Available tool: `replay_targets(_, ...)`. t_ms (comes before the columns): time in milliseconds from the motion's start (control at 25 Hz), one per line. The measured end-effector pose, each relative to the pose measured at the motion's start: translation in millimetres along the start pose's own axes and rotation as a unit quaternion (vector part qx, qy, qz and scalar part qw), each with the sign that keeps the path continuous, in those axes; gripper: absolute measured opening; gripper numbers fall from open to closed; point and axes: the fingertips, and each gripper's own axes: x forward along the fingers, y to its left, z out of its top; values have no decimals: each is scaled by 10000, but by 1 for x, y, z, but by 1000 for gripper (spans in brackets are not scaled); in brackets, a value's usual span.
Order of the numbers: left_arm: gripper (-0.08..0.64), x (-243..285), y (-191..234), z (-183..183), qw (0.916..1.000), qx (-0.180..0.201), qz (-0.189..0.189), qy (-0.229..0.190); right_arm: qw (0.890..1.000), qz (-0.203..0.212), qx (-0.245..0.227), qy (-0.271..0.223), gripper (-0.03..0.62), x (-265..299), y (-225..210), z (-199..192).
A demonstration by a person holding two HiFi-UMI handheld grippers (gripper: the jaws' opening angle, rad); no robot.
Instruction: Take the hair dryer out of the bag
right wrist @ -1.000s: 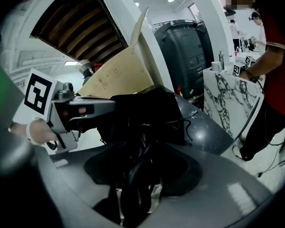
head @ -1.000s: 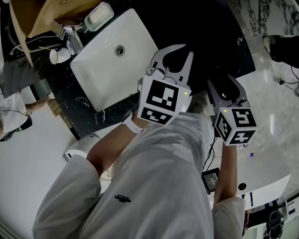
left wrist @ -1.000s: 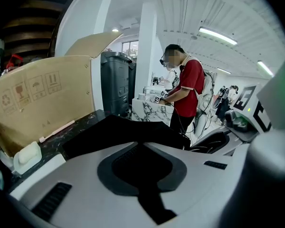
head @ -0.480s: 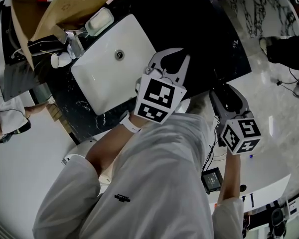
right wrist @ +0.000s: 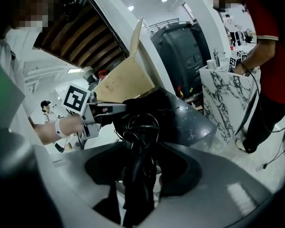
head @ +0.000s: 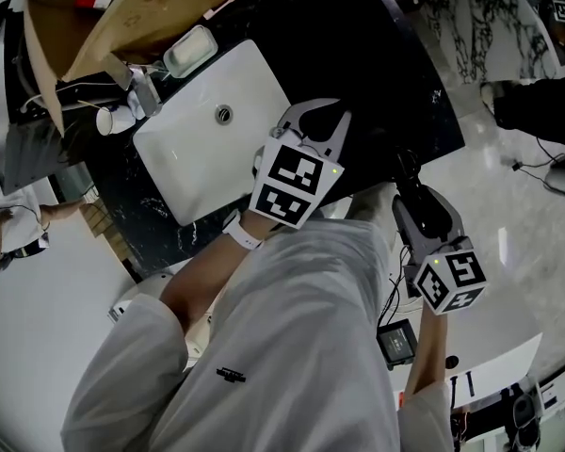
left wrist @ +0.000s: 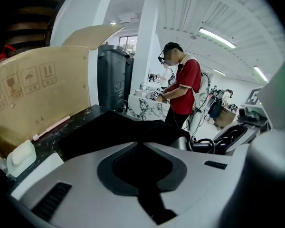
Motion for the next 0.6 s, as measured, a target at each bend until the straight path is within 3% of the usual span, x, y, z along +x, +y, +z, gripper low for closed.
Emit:
replay_targets(320, 25, 0, -3, 0, 9994, -183, -291, -19, 9999, -110, 54, -103, 222, -22, 11, -2)
replay_targets(600, 66, -7, -11, 2, 9981, -243, -557, -88, 9981, -244, 455, -350, 222, -47, 16, -6)
